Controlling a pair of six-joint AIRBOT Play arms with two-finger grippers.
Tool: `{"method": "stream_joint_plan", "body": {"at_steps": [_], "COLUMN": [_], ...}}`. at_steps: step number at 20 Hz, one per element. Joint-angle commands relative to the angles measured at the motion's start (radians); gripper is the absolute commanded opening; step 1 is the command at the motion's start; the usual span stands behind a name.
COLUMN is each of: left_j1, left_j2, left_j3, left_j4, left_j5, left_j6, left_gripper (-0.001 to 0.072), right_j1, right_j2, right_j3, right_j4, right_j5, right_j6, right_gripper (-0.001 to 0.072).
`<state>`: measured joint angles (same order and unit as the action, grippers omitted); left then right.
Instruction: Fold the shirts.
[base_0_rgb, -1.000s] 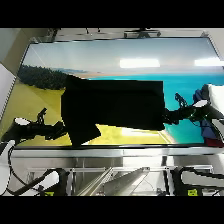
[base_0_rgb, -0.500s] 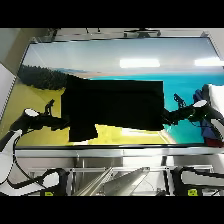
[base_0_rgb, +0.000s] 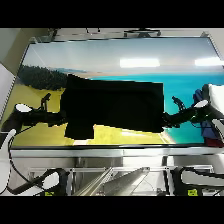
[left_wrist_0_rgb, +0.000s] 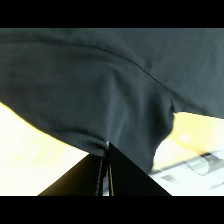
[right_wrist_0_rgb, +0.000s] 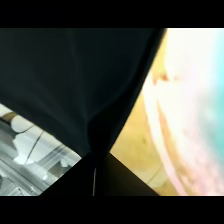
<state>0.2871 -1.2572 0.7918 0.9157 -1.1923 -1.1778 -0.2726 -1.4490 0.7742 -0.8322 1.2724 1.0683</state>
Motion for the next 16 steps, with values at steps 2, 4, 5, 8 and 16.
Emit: {"method": "stream_joint_plan", "body": {"at_steps": [2,4,5,8,16], "left_j1": [0.103,0.132,0.127,0.05,-0.04], "left_j2": [0.122,0.168,0.187,0.183,-0.232], "left_j3": [0.003,0.003,0.003,0.071,0.554], "left_j4": [0.0,-0.034,-0.081,-0.158,-0.155], "left_j5": [-0.051,-0.08,-0.08,-0.03,0.016], "left_j6": [0.011,0.023,0.053,0.086,0.071], "left_gripper": [0.002,0.0021,0.002,0.0021,0.0021], "right_j1": [-0.14,-0.217,-0.234,-0.196,-0.035], "right_j2": [0.05,0.063,0.063,0.063,-0.113], "right_j3": [0.03,0.051,0.06,0.103,0.44], "right_j4": [0.012,0.054,0.112,0.297,0.314], "right_j5": [0.048,0.057,0.072,0.071,-0.186], "right_j6": [-0.018,-0.024,-0.054,-0.14,-0.122], "right_gripper": [0.0017,0.0017,0.0017,0.0018,0.0017]}}
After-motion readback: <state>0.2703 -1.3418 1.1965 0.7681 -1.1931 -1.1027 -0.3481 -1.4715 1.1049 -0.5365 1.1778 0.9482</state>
